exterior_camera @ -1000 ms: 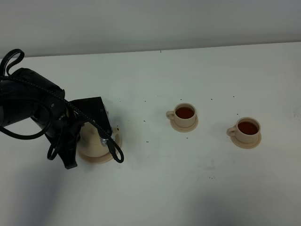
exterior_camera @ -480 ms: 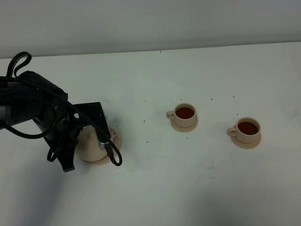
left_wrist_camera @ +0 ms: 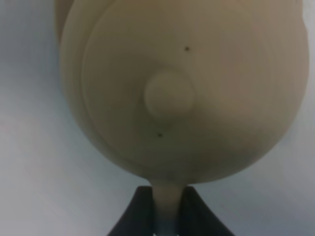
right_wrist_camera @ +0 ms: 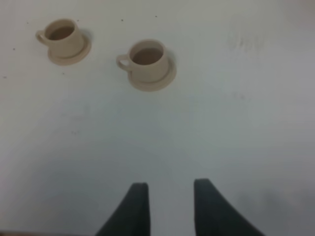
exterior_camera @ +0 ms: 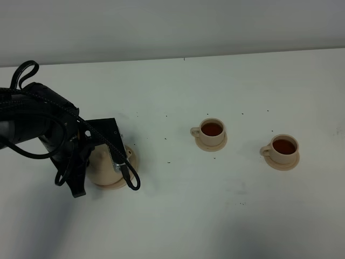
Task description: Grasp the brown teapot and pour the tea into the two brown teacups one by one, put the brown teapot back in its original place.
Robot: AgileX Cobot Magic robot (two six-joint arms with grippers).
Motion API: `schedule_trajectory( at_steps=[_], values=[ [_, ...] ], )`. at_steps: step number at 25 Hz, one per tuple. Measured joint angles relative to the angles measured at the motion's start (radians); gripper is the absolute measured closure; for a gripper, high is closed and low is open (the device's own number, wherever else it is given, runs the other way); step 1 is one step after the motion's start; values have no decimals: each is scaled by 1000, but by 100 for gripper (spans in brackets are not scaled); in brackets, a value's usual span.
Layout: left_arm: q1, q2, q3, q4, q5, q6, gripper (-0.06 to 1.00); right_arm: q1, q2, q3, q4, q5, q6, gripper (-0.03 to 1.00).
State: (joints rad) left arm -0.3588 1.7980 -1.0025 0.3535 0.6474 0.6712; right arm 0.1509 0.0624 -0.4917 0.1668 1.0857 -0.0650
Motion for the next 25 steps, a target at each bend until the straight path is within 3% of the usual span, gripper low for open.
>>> schedule_trajectory(
  at_steps=[6, 15, 25],
  values=[
    [1, 0, 0, -21, 0, -4, 81, 0, 0, 0, 0, 0, 0, 73],
    [1, -3, 0, -60, -5, -6, 64, 0, 0, 0, 0, 0, 0, 73],
    [1, -108, 0, -72, -1, -6, 63, 0, 0, 0, 0, 0, 0, 73]
  ],
)
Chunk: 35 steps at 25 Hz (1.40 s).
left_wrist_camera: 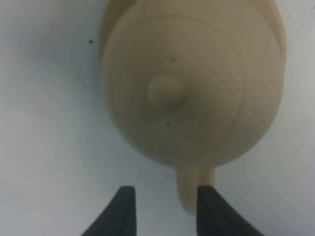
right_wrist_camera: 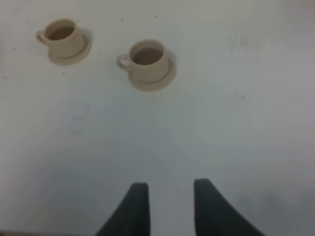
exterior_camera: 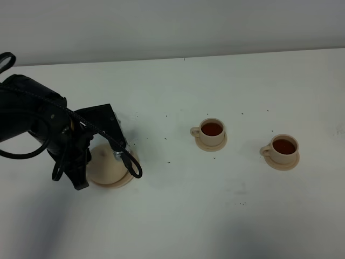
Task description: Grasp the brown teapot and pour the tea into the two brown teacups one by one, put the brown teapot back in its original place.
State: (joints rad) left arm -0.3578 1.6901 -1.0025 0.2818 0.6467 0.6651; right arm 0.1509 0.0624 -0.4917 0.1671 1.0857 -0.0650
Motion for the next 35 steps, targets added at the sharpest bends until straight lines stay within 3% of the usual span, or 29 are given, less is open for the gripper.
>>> schedule_trajectory(
  at_steps=[9, 12, 17, 19, 27, 35],
  values=[
    [-1, -175, 0, -163, -22, 9, 64, 0, 0, 0, 1, 0, 0, 73],
    [-1, -262, 0, -101, -17, 24, 67, 0, 0, 0, 1, 0, 0, 73],
    [-1, -392, 0, 105, 51, 76, 72, 0, 0, 0, 1, 0, 0, 73],
    [-1, -425, 0, 116, 113, 79, 73, 0, 0, 0, 1, 0, 0, 73],
    [61, -586, 0, -123, 244, 111, 73, 0, 0, 0, 1, 0, -1, 73],
    [68, -774, 0, -218, 311, 131, 73, 0, 0, 0, 1, -1, 0, 73]
  ],
)
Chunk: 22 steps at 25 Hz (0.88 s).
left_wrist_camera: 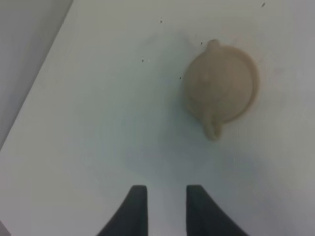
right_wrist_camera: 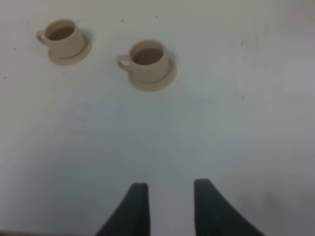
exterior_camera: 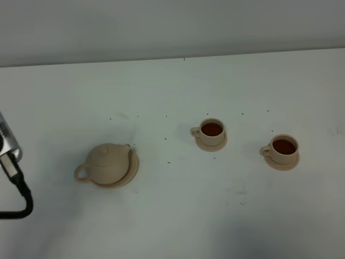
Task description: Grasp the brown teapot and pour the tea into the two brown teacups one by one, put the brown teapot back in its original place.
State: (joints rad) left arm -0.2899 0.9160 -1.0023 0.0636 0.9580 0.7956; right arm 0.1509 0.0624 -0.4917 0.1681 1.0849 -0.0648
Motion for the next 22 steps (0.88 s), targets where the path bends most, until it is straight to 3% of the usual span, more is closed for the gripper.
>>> schedule_trajectory(
  at_steps=[5, 11, 17, 19, 22],
  values=[
    [0, -85, 0, -29, 26, -18, 73, 0, 0, 0, 0, 0, 0, 73],
    [5, -137, 0, -88, 76, -217, 73, 0, 0, 0, 0, 0, 0, 73],
    [217, -255, 0, -217, 96, -258, 73, 0, 0, 0, -1, 0, 0, 73],
    [260, -308, 0, -289, 85, -255, 73, 0, 0, 0, -1, 0, -1, 73],
    [296, -366, 0, -330, 108, -264, 73, 0, 0, 0, 0, 0, -1, 73]
  ],
)
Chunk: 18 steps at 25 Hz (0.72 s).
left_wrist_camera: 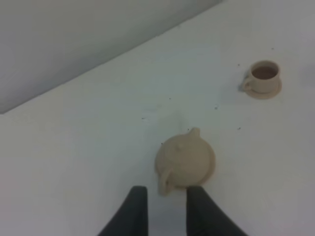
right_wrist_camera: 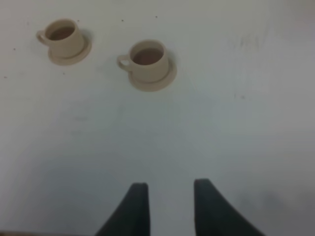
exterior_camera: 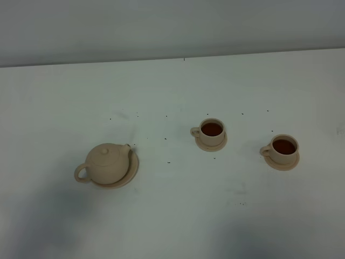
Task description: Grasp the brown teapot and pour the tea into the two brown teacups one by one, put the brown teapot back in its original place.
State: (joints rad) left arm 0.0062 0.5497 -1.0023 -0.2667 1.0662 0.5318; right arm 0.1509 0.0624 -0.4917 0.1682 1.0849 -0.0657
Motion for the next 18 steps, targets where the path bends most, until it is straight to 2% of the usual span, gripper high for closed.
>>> schedule_trajectory(
  at_steps=[4, 6, 14, 18],
  values=[
    [5, -50, 4, -21, 73, -63, 73, 0, 0, 0, 0, 0, 0, 73],
    [5, -92, 43, -23, 78, -87, 73, 0, 0, 0, 0, 0, 0, 73],
    [5, -350, 443, -24, -75, -132, 73, 0, 0, 0, 0, 0, 1, 73],
    [5, -451, 470, -23, -97, -193, 73, 0, 0, 0, 0, 0, 1, 73]
  ],
)
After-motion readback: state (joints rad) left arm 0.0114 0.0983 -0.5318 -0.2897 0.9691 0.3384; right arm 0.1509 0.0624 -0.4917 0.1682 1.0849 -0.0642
